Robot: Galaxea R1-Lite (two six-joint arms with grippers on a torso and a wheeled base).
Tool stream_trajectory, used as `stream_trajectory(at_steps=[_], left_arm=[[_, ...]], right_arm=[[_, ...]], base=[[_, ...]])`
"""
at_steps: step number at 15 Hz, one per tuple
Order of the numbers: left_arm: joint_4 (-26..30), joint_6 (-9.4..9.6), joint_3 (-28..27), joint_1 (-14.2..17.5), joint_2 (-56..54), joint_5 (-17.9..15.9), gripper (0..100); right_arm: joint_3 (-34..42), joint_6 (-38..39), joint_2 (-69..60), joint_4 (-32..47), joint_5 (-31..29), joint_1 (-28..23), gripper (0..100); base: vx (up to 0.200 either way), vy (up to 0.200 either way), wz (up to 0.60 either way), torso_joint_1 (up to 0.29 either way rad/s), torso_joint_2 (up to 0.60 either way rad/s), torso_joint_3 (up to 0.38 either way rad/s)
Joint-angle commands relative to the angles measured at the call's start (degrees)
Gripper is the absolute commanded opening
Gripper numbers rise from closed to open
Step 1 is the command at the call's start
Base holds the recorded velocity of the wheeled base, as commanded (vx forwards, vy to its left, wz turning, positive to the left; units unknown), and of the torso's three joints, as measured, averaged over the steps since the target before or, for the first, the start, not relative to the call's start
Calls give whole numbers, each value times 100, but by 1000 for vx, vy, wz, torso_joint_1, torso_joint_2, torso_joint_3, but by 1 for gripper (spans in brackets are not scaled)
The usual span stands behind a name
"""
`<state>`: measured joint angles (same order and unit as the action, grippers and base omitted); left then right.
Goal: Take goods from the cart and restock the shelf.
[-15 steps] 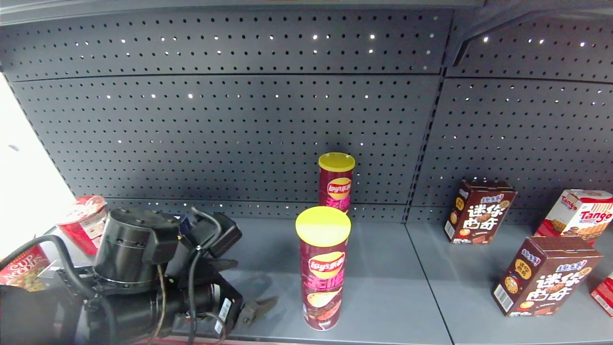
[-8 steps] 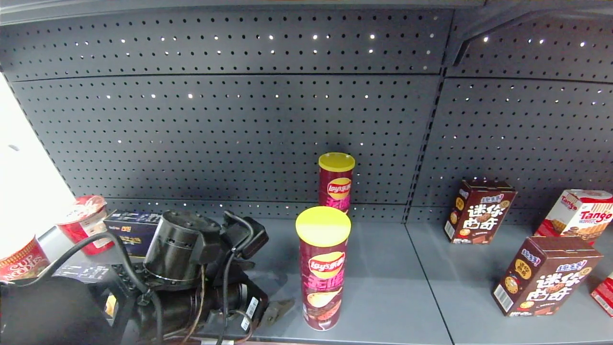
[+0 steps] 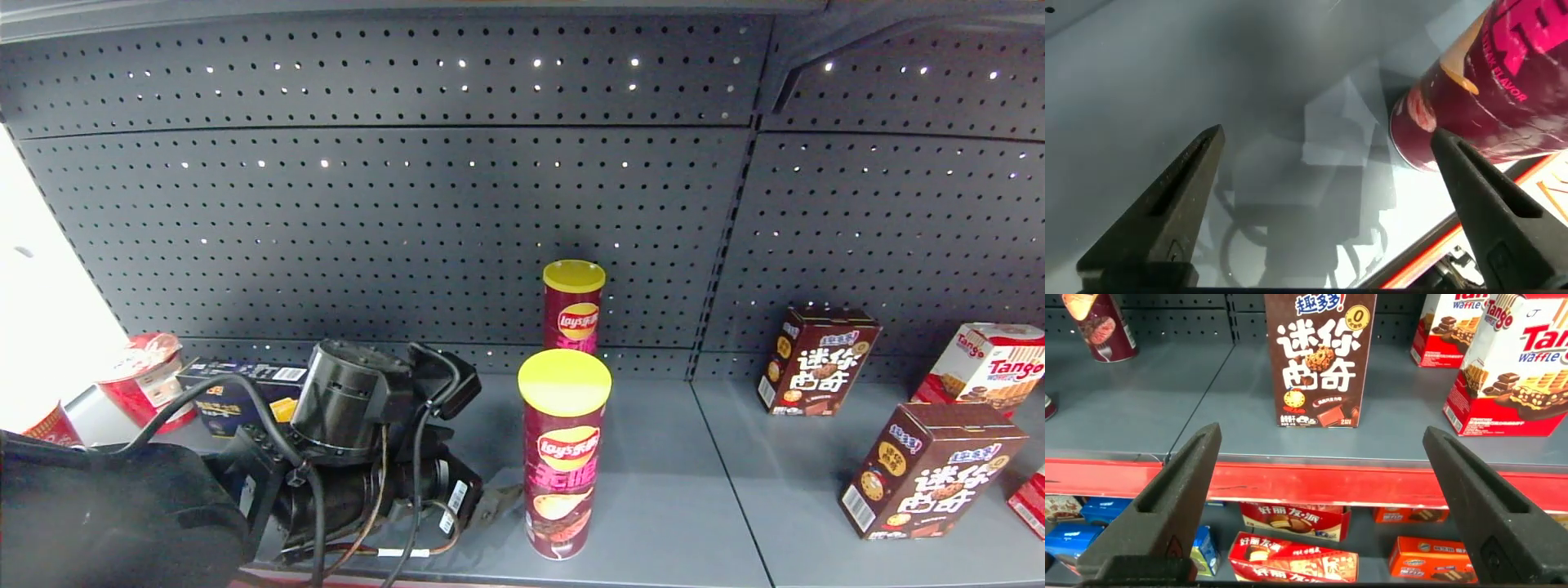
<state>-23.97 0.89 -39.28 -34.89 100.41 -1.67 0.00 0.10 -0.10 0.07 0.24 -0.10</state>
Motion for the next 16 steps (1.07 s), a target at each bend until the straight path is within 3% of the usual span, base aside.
stream_trajectory(at_steps=[1, 5, 16], left_arm=[[-3, -1, -1, 0, 22, 0, 100], [6, -1, 34, 79, 31, 0, 100], [-3, -1, -18, -106, 66, 0, 100]], right_arm=[[0, -1, 10, 1, 2, 10, 100], [0, -1, 10, 1, 2, 1, 100], [0, -1, 10, 1, 2, 1, 100]], base=[[0, 0, 0, 0, 0, 0], [0, 0, 0, 0, 0, 0], [0, 0, 0, 0, 0, 0]])
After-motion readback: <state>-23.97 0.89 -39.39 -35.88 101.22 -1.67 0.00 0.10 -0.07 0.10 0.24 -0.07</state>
